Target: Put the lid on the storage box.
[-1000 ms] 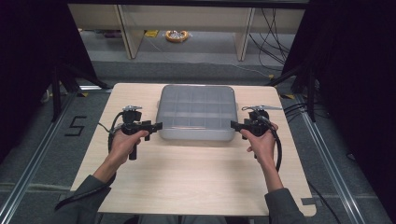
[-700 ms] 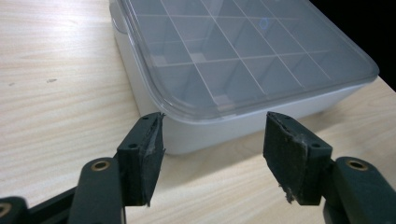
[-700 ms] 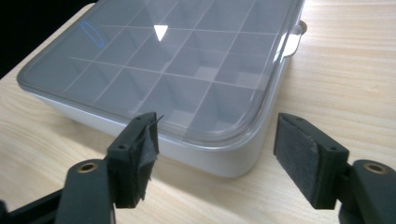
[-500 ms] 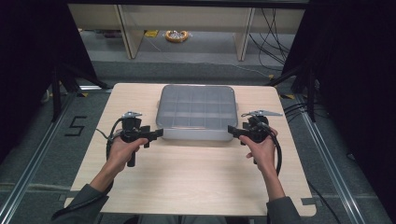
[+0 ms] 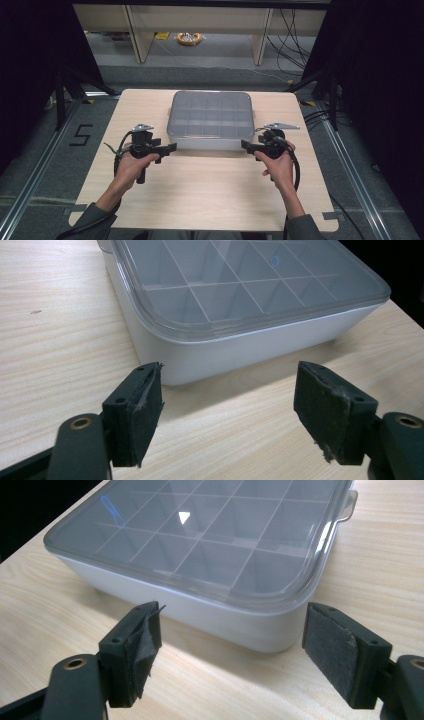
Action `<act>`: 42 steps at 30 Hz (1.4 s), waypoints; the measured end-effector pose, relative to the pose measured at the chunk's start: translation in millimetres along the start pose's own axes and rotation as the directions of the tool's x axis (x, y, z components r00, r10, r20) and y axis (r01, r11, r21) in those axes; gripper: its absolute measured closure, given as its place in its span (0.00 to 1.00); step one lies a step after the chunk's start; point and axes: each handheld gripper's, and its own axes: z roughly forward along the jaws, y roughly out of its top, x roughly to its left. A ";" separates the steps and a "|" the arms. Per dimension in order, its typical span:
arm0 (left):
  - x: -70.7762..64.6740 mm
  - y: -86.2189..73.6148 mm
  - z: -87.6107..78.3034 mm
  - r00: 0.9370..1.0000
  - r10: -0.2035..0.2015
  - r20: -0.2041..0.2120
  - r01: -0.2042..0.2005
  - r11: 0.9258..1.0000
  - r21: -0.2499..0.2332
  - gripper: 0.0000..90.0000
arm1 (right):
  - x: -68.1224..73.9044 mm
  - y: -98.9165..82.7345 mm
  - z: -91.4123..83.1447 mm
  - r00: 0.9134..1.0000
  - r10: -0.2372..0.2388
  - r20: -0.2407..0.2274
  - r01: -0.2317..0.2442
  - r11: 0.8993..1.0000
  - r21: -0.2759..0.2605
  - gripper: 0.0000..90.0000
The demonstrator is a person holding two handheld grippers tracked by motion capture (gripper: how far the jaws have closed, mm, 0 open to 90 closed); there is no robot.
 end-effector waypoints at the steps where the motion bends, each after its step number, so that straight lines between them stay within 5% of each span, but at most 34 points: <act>1: -1.6 -1.1 0.0 1.000 -0.006 0.008 0.006 1.000 -0.004 0.30 | 0.0 0.0 0.0 1.000 0.000 0.000 0.000 1.000 0.000 0.27; 8: -11.1 -13.3 -1.0 0.999 0.031 0.031 -0.032 0.999 0.019 0.28 | 6.3 -4.7 -2.3 0.999 -0.050 0.023 0.049 0.999 0.015 0.26; 9: -14.1 -17.5 -0.9 0.999 0.037 0.040 -0.038 0.999 0.022 0.28 | 11.8 -7.2 -4.3 1.000 -0.003 0.013 0.003 1.000 0.015 0.24; 11: -15.4 -19.5 -1.3 0.998 0.044 0.046 -0.045 0.999 0.022 0.28 | 12.9 -8.1 -5.2 1.000 -0.002 0.023 0.001 1.000 0.025 0.24; 14: -22.4 -30.5 -0.4 0.996 0.059 0.061 -0.061 0.998 0.018 0.27 | 12.4 -12.9 -5.6 0.998 -0.057 0.005 0.057 0.998 0.007 0.24; 16: -24.7 -36.7 0.4 0.995 0.077 0.066 -0.079 0.996 0.031 0.27 | 17.6 -16.4 -6.7 1.000 -0.026 -0.006 0.026 0.999 0.025 0.23; 19: -28.9 -45.1 0.5 0.993 0.084 0.082 -0.088 0.995 0.039 0.27 | 18.1 -19.4 -6.6 0.997 -0.079 0.014 0.078 0.995 0.065 0.22; 22: -32.7 -50.7 1.3 0.993 0.083 0.089 -0.086 0.996 0.036 0.27 | 20.8 -22.9 -7.7 0.998 -0.059 -0.002 0.059 0.997 0.052 0.25; 23: -33.8 -53.4 1.7 0.991 0.092 0.096 -0.096 0.995 0.038 0.27 | 23.2 -25.2 -8.1 0.999 -0.033 -0.007 0.034 0.998 0.050 0.25; 27: -39.0 -65.5 2.7 0.986 0.129 0.109 -0.136 0.989 0.062 0.27 | 21.9 -31.7 -8.1 0.998 -0.067 -0.008 0.068 0.996 0.053 0.25; 29: -41.1 -71.5 2.7 0.983 0.144 0.118 -0.153 0.986 0.072 0.26 | 26.1 -35.3 -11.5 0.999 -0.027 -0.021 0.028 0.998 0.062 0.25; 35: -50.1 -89.2 -2.1 0.973 0.193 0.129 -0.204 0.976 0.075 0.26 | 30.5 -50.0 -15.5 0.997 -0.066 -0.042 0.069 0.995 0.067 0.24; 37: -53.2 -91.4 -2.6 0.974 0.187 0.127 -0.196 0.978 0.067 0.26 | 31.8 -52.0 -16.5 0.997 -0.071 -0.040 0.074 0.995 0.067 0.24; 39: -56.0 -94.2 -5.0 0.969 0.216 0.124 -0.225 0.972 0.071 0.25 | 34.0 -56.5 -16.8 0.996 -0.076 -0.048 0.080 0.995 0.066 0.24; 42: -60.1 -99.3 -5.4 0.968 0.210 0.137 -0.219 0.974 0.056 0.25 | 37.9 -65.3 -18.3 0.995 -0.084 -0.056 0.089 0.993 0.078 0.23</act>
